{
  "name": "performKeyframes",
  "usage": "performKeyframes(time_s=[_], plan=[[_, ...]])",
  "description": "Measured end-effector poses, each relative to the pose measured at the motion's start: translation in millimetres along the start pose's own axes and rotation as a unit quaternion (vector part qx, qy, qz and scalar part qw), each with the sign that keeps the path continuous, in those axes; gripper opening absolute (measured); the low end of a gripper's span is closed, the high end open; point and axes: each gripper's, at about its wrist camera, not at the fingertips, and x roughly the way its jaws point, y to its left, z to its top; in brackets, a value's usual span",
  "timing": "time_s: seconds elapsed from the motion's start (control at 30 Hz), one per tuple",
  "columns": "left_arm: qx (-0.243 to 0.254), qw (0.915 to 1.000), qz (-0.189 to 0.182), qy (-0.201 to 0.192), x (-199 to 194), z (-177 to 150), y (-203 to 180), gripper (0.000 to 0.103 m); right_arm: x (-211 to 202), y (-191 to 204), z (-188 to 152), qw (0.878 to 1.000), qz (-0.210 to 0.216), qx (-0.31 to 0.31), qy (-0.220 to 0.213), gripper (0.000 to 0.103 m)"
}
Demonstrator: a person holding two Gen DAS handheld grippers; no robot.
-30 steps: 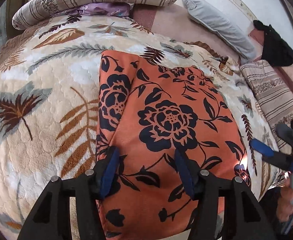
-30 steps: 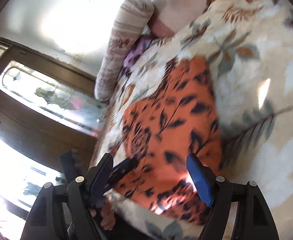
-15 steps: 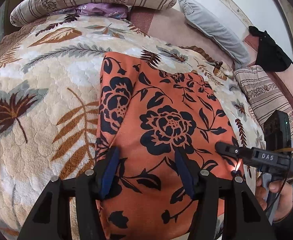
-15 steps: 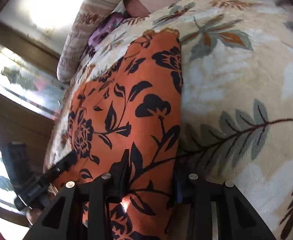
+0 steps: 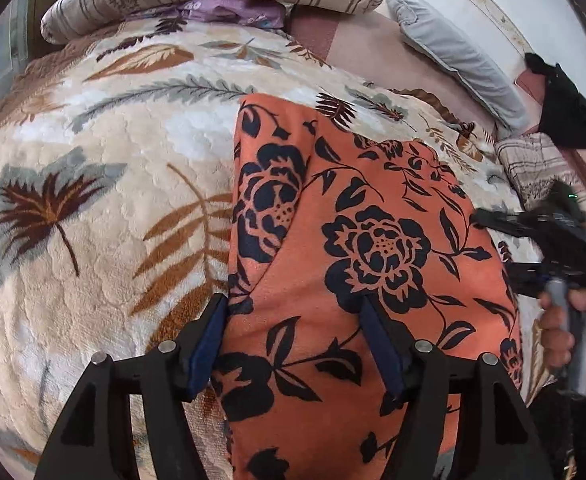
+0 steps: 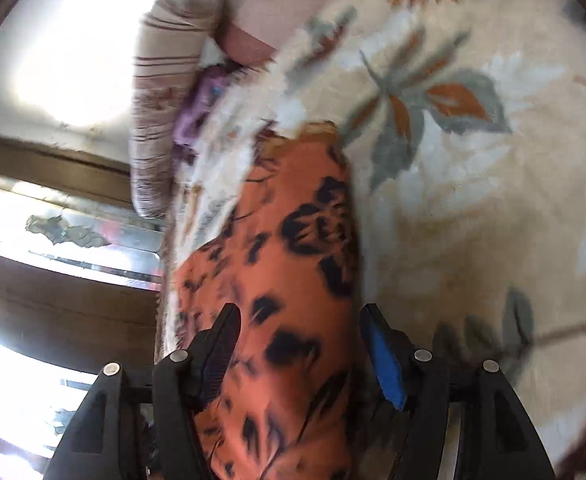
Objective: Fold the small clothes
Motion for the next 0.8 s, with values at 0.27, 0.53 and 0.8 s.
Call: performKeyframes(time_s=[0.27, 0.53, 0.8], plan=[[-0.015, 0.9997, -0.016, -0.005, -1.4, -0.6, -0.2, 0.07, -2.4, -9.1, -11.1, 0.999, -0.017, -0.015, -0.035, 0.034], [-0.016, 0.9985, -0.007, -0.052, -56.8, -17.9, 7.3, 0.068, -70.5, 42.1, -71.1, 0.992, -0.017, -0.096, -0.078, 0.054], [-0.012, 0.9996, 0.024, -0.005, -38.3, -27.7, 5.4, 0.069, -20.6, 38.3, -113.9, 0.996, 0.012, -0.084, 0.008, 0.07]])
